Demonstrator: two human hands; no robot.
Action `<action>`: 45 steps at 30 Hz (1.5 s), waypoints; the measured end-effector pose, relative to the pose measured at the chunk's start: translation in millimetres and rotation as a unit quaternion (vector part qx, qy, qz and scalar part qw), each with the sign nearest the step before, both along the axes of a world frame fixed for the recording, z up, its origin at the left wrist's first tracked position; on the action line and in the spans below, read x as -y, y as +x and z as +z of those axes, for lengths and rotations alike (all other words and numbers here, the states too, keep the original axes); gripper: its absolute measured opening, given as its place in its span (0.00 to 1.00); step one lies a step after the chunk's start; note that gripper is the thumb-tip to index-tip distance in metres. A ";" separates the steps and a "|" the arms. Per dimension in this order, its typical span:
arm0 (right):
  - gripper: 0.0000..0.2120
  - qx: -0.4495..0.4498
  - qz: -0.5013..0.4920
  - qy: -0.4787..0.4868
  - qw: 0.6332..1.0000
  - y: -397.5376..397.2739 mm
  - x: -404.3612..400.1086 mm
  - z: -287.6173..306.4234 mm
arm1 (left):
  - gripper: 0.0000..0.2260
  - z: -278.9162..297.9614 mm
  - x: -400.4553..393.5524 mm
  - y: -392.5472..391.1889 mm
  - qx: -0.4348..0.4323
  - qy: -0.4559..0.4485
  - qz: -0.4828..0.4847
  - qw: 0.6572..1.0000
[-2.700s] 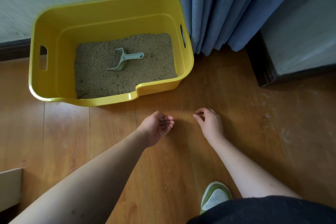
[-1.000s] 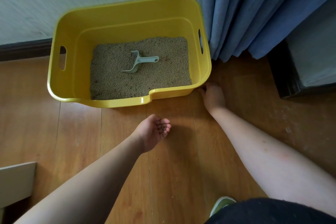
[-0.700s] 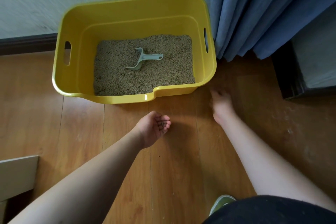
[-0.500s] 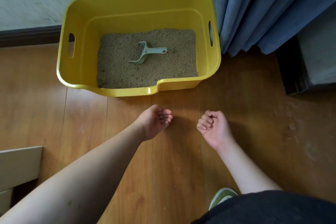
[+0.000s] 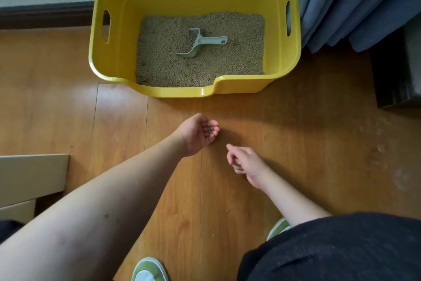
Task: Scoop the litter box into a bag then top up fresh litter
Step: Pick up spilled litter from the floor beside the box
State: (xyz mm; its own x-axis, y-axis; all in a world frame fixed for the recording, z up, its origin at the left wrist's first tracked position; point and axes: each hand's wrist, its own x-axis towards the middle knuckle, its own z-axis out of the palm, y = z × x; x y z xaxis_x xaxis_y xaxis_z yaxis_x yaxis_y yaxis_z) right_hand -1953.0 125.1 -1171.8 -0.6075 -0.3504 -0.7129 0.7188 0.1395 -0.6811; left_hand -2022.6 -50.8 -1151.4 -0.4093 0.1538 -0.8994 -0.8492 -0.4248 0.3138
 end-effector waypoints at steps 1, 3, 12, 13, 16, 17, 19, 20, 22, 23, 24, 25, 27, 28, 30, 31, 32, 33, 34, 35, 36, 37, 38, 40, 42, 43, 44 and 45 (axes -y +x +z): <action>0.19 -0.051 0.053 0.061 0.995 1.7 4.7 -0.7 | 0.16 0.8 0.9 0.3 0.000 -0.001 -0.002 1.000; 0.09 -0.143 0.139 0.136 0.970 2.7 12.1 -4.6 | 0.16 2.2 3.1 0.3 0.000 -0.003 -0.003 1.000; 0.14 -0.360 0.350 0.287 0.816 7.4 28.5 -9.5 | 0.16 1.8 15.3 6.3 0.006 -0.007 -0.019 1.000; 0.13 -0.364 0.347 0.289 0.815 8.3 29.3 -10.6 | 0.16 1.7 15.4 6.9 0.006 -0.007 -0.020 1.000; 0.12 -0.375 0.357 0.307 0.798 9.7 32.1 -13.9 | 0.16 3.1 15.4 7.5 0.004 -0.007 -0.021 1.000; 0.11 -0.378 0.358 0.312 0.795 9.4 32.7 -14.2 | 0.16 3.6 15.1 7.3 0.003 -0.007 -0.022 1.000; 0.10 -0.356 0.336 0.303 0.818 7.5 31.8 -9.6 | 0.16 5.4 15.0 7.4 -0.001 -0.007 -0.026 1.000; 0.09 -0.317 0.293 0.279 0.858 5.7 29.4 -6.1 | 0.16 6.0 15.1 7.1 -0.003 -0.005 -0.029 1.000; 0.09 -0.193 0.154 0.196 0.949 1.2 22.5 -0.2 | 0.16 6.9 14.4 5.8 -0.005 0.000 -0.035 0.999; 0.09 -0.123 0.070 0.145 0.979 -0.1 18.5 1.5 | 0.16 7.6 13.2 5.1 -0.006 0.001 -0.040 0.999; 0.10 -0.057 -0.017 0.085 0.995 -0.3 14.4 2.6 | 0.16 8.0 11.2 4.5 -0.007 -0.001 -0.047 0.999; 0.09 0.002 -0.105 0.016 0.994 0.2 10.3 3.2 | 0.16 8.4 8.4 3.6 -0.006 -0.002 -0.054 0.999; 0.11 0.090 -0.239 -0.106 0.961 -1.1 3.0 5.5 | 0.16 8.9 1.5 2.0 -0.003 -0.001 -0.061 0.998; 0.13 0.119 -0.275 -0.142 0.943 -1.8 -0.4 6.9 | 0.16 9.1 -1.9 0.9 -0.003 0.000 -0.063 0.998; 0.16 0.152 -0.311 -0.190 0.919 -2.3 -5.3 8.9 | 0.16 11.0 -8.8 -1.9 -0.005 0.001 -0.071 0.997; 0.17 0.156 -0.316 -0.204 0.914 -2.2 -7.3 9.9 | 0.16 12.4 -12.0 -3.3 -0.006 0.000 -0.077 0.997; 0.18 0.150 -0.309 -0.204 0.917 -1.7 -9.5 10.8 | 0.16 13.8 -15.0 -4.8 -0.007 -0.001 -0.086 0.996; 0.19 0.137 -0.292 -0.195 0.926 -1.1 -11.7 11.7 | 0.16 15.5 -17.7 -6.1 -0.010 -0.002 -0.098 0.995; 0.19 0.123 -0.273 -0.185 0.936 -0.5 -13.1 12.7 | 0.16 17.5 -20.0 -6.9 -0.013 -0.006 -0.112 0.994; 0.19 0.117 -0.263 -0.183 0.940 0.1 -13.8 13.9 | 0.16 19.3 -22.5 -7.7 -0.016 -0.011 -0.125 0.992; 0.19 0.120 -0.266 -0.185 0.938 -0.5 -13.8 15.6 | 0.16 20.7 -25.3 -8.0 -0.019 -0.014 -0.133 0.991; 0.20 0.128 -0.277 -0.191 0.933 -1.5 -14.2 18.3 | 0.16 22.7 -28.5 -7.9 -0.020 -0.014 -0.133 0.991; 0.20 0.138 -0.290 -0.199 0.926 -2.4 -15.3 21.6 | 0.16 25.5 -31.2 -7.0 -0.018 -0.014 -0.125 0.992; 0.21 0.152 -0.312 -0.203 0.916 -3.3 -16.8 35.3 | 0.15 33.4 -36.0 -3.1 -0.012 -0.015 -0.090 0.996; 0.21 0.159 -0.321 -0.176 0.917 -2.5 -17.3 55.0 | 0.14 45.3 -42.6 3.7 -0.008 -0.014 -0.046 0.999; 0.20 0.161 -0.336 -0.158 0.915 -2.2 -16.8 64.8 | 0.14 52.1 -47.3 7.3 -0.006 -0.013 -0.024 1.000; 0.19 0.159 -0.366 -0.143 0.906 -2.9 -15.5 73.9 | 0.14 59.1 -52.7 9.4 -0.007 -0.010 0.003 1.000; 0.17 0.155 -0.408 -0.134 0.890 -5.6 -13.9 82.4 | 0.15 66.5 -58.7 9.7 -0.009 -0.004 0.034 0.999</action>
State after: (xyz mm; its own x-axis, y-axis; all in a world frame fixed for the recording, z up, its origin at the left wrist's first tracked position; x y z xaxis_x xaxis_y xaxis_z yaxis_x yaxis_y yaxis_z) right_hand -1958.7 138.9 -1089.5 -0.5266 -0.0665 -0.8475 0.6656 -0.6524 -0.3623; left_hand -2012.9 7.8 -1084.9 -0.4347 0.1180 -0.8928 -0.8123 -0.4793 0.3321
